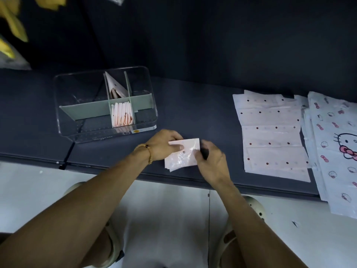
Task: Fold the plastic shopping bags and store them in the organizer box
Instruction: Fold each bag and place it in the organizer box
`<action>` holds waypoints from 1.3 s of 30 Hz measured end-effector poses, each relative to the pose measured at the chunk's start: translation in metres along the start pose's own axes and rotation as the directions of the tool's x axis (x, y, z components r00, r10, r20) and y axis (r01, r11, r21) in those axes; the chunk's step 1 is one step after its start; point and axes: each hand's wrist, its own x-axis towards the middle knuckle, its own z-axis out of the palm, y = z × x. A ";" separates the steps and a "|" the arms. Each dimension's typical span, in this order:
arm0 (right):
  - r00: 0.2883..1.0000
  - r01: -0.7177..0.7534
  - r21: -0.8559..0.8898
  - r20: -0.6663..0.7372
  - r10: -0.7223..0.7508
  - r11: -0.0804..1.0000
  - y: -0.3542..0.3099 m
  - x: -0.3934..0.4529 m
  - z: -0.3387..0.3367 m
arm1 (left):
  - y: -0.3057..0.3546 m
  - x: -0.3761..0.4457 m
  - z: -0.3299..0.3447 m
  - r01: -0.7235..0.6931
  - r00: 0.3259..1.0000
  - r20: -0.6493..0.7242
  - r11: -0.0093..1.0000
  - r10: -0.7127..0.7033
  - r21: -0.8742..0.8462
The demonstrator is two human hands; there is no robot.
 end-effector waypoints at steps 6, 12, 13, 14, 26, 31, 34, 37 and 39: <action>0.985 -0.130 0.475 0.163 0.059 0.870 -0.071 0.026 -0.007 | 0.009 -0.018 -0.053 -0.040 0.982 -0.180 0.856 -0.063 -0.516; 0.999 0.003 0.526 0.036 -0.026 0.851 -0.131 0.059 0.015 | -0.008 -0.003 -0.104 -0.183 0.766 -0.609 0.839 -0.205 -0.513; 1.000 0.010 0.540 0.013 -0.021 0.842 -0.138 0.065 0.020 | -0.015 0.002 -0.114 -0.185 0.673 -0.699 0.860 -0.241 -0.476; 1.000 0.009 0.558 -0.002 -0.009 0.830 -0.144 0.070 0.025 | -0.023 0.007 -0.122 -0.165 0.577 -0.769 0.884 -0.274 -0.438; 0.997 0.055 0.495 -0.067 -0.025 0.867 -0.195 0.127 0.080 | -0.054 0.029 -0.161 0.329 0.429 -0.868 0.938 -0.250 -0.108; 0.910 0.326 -0.209 -0.195 -0.366 0.922 -0.210 0.133 0.095 | -0.061 0.023 -0.161 0.176 0.410 -0.894 0.978 -0.178 -0.114; 0.933 0.358 -0.173 0.035 -0.357 0.918 -0.218 0.133 0.108 | -0.064 0.019 -0.159 0.068 0.470 -0.869 0.988 -0.157 -0.142; 0.936 0.306 0.045 0.166 -0.309 0.951 -0.215 0.133 0.118 | -0.069 0.016 -0.157 -0.010 0.484 -0.861 0.982 -0.160 -0.188; 0.935 0.267 0.098 0.213 -0.283 0.959 -0.211 0.135 0.123 | -0.072 0.015 -0.157 -0.012 0.503 -0.853 0.986 -0.136 -0.165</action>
